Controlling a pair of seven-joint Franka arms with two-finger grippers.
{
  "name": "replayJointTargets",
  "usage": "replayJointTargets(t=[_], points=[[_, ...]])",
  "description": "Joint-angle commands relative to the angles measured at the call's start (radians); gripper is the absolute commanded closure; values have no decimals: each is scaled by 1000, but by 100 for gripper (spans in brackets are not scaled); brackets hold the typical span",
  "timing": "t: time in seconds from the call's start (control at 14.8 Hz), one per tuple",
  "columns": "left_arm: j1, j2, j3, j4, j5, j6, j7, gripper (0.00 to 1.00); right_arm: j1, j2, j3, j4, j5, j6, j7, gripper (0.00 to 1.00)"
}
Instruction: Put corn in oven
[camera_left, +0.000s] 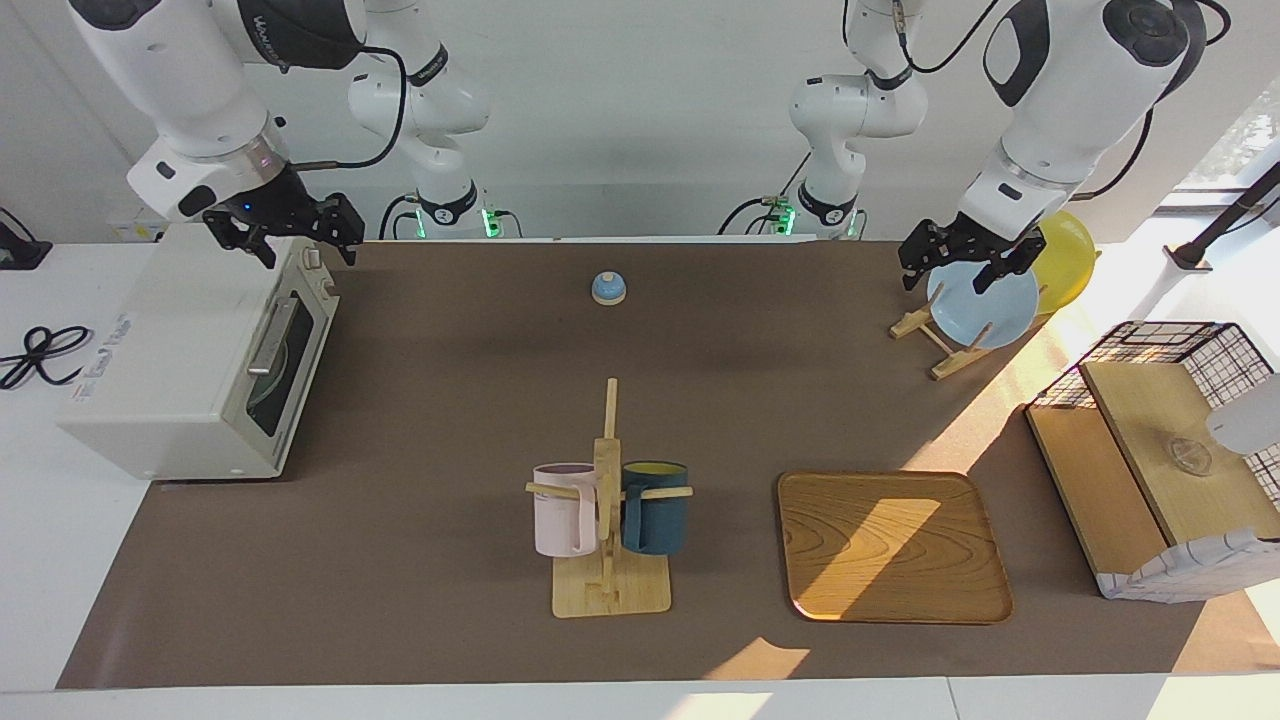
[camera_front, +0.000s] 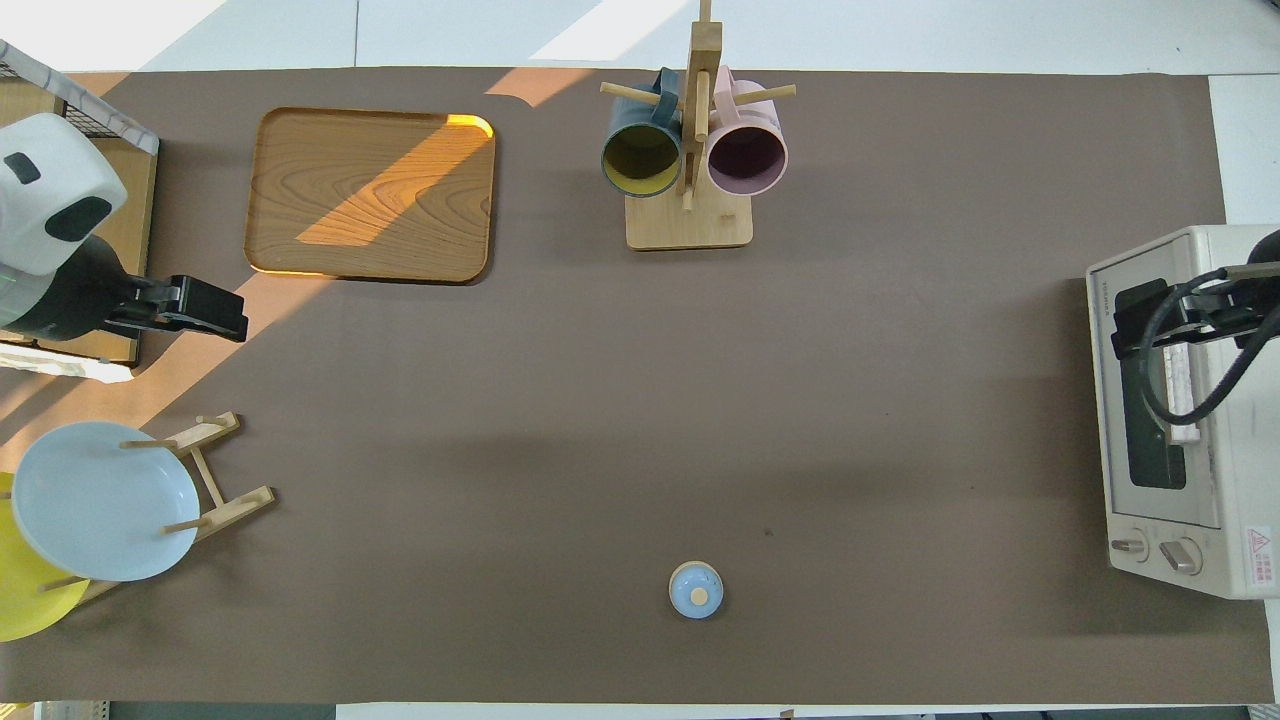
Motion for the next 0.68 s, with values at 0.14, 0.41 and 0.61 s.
replayJointTargets(t=[0.14,0.41,0.61], points=[[13,-15,-8,-9,15,9,7,0,0,-21,2,-28,26,21,3,0],[13,-15,-9,-9,15,9,7,0,5,-21,7,-28,26,31,3,0],[13,-15,-8,-9,15,9,7,0,3,-21,7,-28,26,32,3,0]])
